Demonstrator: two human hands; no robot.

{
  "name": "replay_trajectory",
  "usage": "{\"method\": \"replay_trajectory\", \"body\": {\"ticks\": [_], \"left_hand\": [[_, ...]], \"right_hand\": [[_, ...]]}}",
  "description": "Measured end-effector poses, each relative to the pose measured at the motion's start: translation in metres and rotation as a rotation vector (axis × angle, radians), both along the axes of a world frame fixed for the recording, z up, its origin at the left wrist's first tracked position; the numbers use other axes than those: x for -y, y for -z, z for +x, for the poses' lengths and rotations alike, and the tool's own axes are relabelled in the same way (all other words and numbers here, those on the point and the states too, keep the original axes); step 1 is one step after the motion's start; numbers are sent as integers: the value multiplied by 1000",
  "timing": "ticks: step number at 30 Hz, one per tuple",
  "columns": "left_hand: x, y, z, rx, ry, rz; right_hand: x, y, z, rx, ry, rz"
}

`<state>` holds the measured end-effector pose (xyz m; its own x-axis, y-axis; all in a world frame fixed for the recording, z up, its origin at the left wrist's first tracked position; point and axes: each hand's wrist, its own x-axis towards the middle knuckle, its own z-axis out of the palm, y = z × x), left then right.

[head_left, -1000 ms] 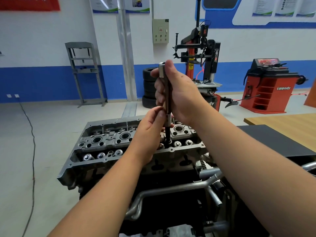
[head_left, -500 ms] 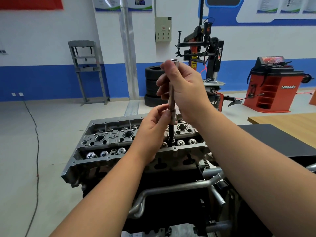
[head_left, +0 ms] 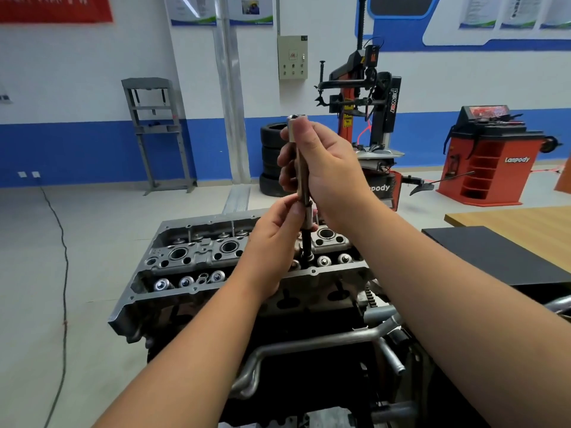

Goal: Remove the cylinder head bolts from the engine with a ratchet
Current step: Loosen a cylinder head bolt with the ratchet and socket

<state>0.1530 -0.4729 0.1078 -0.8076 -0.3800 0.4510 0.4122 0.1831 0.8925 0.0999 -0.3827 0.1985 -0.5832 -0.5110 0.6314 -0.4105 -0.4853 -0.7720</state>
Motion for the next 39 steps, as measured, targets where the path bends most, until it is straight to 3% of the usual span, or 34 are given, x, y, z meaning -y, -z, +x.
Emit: {"method": "replay_trajectory", "body": {"ticks": [3,12,18,25,32,39], "left_hand": [[-2,0,0,3,-6,-23],[-3,1,-6,-27,-86,-10],[0,3,-1,-17,-12,-42],[-4,3,-3,-51,-142,-82],[-2,2,-1,5,-23,-103],[-5,2,-3,-18,-88,-73]], "right_hand": [[-1,-2,0,40,-58,30],[-2,-1,-2,-63,73,-22],[-8,-8,-9,154,-230,60],[-3,0,0,-4,77,-19],[-11,-8,-2,113,-109,92],[-7,5,1,37,33,-51]]}}
